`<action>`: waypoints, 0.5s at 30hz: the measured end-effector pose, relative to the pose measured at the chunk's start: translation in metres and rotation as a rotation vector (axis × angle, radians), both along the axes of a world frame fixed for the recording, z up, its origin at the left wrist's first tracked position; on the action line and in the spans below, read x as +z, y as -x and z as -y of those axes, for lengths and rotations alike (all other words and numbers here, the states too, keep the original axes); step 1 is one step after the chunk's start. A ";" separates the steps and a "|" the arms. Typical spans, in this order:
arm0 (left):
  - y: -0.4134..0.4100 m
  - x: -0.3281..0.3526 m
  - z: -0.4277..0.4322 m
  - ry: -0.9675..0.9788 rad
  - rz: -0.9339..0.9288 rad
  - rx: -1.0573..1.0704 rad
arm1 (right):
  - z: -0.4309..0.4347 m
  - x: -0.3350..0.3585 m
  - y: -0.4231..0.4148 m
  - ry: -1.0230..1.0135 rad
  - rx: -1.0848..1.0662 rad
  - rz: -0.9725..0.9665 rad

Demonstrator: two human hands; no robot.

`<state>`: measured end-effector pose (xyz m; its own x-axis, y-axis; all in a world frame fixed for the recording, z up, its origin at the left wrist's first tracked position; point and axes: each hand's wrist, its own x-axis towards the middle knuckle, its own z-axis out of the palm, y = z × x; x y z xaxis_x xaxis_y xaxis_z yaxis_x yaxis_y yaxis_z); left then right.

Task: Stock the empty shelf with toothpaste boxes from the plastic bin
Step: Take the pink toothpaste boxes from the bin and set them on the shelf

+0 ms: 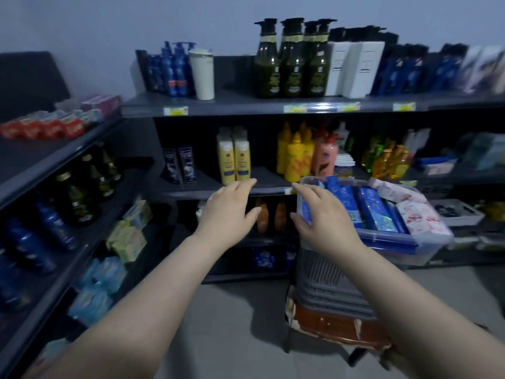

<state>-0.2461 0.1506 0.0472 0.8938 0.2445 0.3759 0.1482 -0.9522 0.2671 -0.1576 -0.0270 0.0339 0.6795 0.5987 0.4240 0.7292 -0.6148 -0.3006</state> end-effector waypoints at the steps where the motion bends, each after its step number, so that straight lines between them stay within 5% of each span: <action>1: -0.020 0.000 0.001 0.002 0.000 -0.037 | 0.004 0.000 -0.013 -0.003 -0.032 -0.003; 15: -0.225 -0.047 0.075 0.032 -0.129 -0.452 | 0.120 -0.052 -0.122 0.001 -0.514 -0.154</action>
